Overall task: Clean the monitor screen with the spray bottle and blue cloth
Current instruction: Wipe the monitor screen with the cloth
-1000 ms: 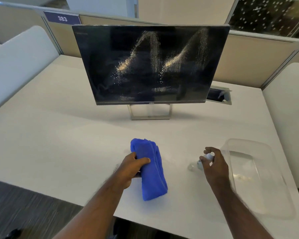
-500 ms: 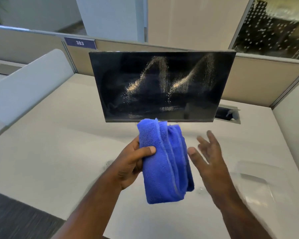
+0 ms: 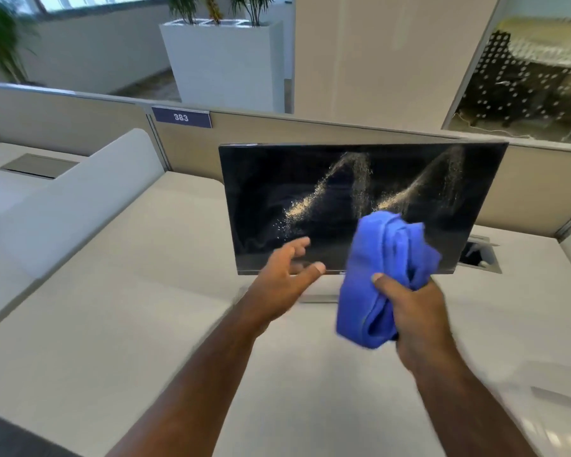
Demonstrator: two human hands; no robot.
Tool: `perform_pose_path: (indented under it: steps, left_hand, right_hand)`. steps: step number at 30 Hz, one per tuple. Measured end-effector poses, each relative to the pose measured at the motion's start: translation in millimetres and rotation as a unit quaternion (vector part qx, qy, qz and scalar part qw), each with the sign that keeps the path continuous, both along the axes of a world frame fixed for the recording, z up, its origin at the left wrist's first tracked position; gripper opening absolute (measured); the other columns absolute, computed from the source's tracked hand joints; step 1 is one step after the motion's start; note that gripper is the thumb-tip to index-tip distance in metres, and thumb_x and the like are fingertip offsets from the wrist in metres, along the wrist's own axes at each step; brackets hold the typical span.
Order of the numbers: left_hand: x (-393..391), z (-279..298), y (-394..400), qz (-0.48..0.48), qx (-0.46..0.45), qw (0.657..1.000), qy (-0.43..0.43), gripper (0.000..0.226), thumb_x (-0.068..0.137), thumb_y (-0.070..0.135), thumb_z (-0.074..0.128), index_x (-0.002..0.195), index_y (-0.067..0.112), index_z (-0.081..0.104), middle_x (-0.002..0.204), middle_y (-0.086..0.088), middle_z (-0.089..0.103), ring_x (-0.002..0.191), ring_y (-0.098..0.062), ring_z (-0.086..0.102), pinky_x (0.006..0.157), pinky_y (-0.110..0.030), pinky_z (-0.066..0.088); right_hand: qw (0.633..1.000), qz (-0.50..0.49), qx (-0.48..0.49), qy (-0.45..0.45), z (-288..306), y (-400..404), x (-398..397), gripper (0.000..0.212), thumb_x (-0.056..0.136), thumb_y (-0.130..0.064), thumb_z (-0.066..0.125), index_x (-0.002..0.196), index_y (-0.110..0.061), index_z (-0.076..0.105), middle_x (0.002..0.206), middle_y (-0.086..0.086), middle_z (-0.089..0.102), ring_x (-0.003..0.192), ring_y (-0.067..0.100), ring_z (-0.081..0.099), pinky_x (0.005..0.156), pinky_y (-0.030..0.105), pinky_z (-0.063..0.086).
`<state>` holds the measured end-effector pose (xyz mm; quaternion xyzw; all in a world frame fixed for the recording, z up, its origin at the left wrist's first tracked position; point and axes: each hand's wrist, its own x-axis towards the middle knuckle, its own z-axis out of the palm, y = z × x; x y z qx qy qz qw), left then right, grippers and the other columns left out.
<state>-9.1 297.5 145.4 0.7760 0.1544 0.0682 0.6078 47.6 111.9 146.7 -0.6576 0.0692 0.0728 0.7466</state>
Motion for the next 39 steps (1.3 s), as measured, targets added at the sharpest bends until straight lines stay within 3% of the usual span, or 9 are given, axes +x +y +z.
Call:
perform_pose_path:
  steps: [5,8,13,18,21,23,31,35,39]
  left_hand:
    - [28,18,70,0.18,0.03,0.976,-0.12,0.061,0.098,0.025,0.058,0.153,0.017,0.032,0.154,-0.003,0.035,0.139,-0.012,0.036,0.118,-0.039,0.031]
    - [47,31,105,0.196,0.053,0.966,-0.158,0.062,0.098,0.033,0.048,0.154,0.019,0.027,0.16,-0.003,0.029,0.146,-0.014,0.027,0.121,-0.042,0.024]
    - [69,43,132,0.171,-0.026,0.972,-0.161,0.073,0.095,0.051,0.035,0.158,0.023,0.012,0.165,0.01,0.011,0.15,-0.003,0.011,0.125,-0.036,0.008]
    - [73,42,141,0.141,-0.087,0.97,-0.179,0.056,0.105,0.046,0.028,0.155,0.02,0.029,0.157,0.008,0.036,0.145,-0.005,0.03,0.122,-0.033,0.023]
    - [71,47,141,0.126,-0.105,0.969,-0.186,0.038,0.107,0.041,0.025,0.129,0.036,0.055,0.116,0.032,0.064,0.111,0.017,0.055,0.087,-0.004,0.043]
    - [70,51,141,0.121,-0.123,0.967,-0.188,0.038,0.107,0.038,0.024,0.108,0.038,0.062,0.097,0.035,0.07,0.095,0.018,0.061,0.072,-0.001,0.045]
    - [67,48,147,0.141,-0.191,0.95,-0.202,0.045,0.104,0.043,0.034,0.102,0.023,0.075,0.103,-0.004,0.077,0.101,-0.019,0.072,0.081,-0.027,0.055]
    - [66,48,149,0.136,-0.159,0.955,-0.208,0.042,0.106,0.04,0.031,0.103,0.026,0.07,0.096,0.01,0.076,0.096,-0.005,0.068,0.08,-0.02,0.051]
    - [67,48,146,0.126,-0.158,0.957,-0.206,0.039,0.107,0.035,0.028,0.106,0.028,0.067,0.095,0.019,0.076,0.094,0.005,0.067,0.074,-0.009,0.049]
  right_hand:
    - [0.954,-0.208,-0.137,-0.168,24,21,71,0.044,0.086,-0.003,0.061,0.129,-0.005,0.053,0.126,0.007,0.063,0.109,0.015,0.062,0.096,0.024,0.047]
    - [0.926,-0.258,-0.164,-0.221,31,47,95,0.046,0.085,-0.004,0.058,0.131,-0.003,0.052,0.123,0.007,0.063,0.106,0.011,0.058,0.084,0.002,0.034]
    - [0.917,-0.226,-0.201,-0.259,25,111,108,0.037,0.082,0.0,0.055,0.118,0.001,0.062,0.118,0.023,0.065,0.105,0.038,0.063,0.089,0.037,0.048]
    - [0.898,-0.182,-0.265,-0.302,6,167,94,0.03,0.078,0.005,0.063,0.107,0.003,0.07,0.112,0.024,0.067,0.101,0.041,0.063,0.084,0.039,0.048]
    - [0.891,-0.143,-0.294,-0.315,-4,192,78,0.037,0.074,0.003,0.065,0.109,-0.005,0.073,0.112,0.019,0.068,0.102,0.039,0.063,0.08,0.037,0.046]
    - [0.868,-0.113,-0.312,-0.371,-8,209,67,0.037,0.075,-0.002,0.063,0.11,-0.007,0.073,0.113,0.019,0.067,0.102,0.038,0.064,0.078,0.035,0.048]
    - [0.694,0.077,-0.405,-0.591,-17,250,51,0.045,0.098,-0.029,0.043,0.136,-0.008,0.056,0.144,0.013,0.051,0.139,0.044,0.034,0.117,0.056,0.023]
    - [0.696,0.055,-0.432,-0.571,-12,235,62,0.054,0.105,-0.034,0.019,0.14,-0.009,0.053,0.149,0.012,0.045,0.141,0.038,0.034,0.115,0.059,0.023]
    - [0.697,0.045,-0.414,-0.584,6,234,77,0.049,0.095,-0.017,0.032,0.138,-0.009,0.055,0.146,0.014,0.048,0.142,0.038,0.031,0.12,0.051,0.009]
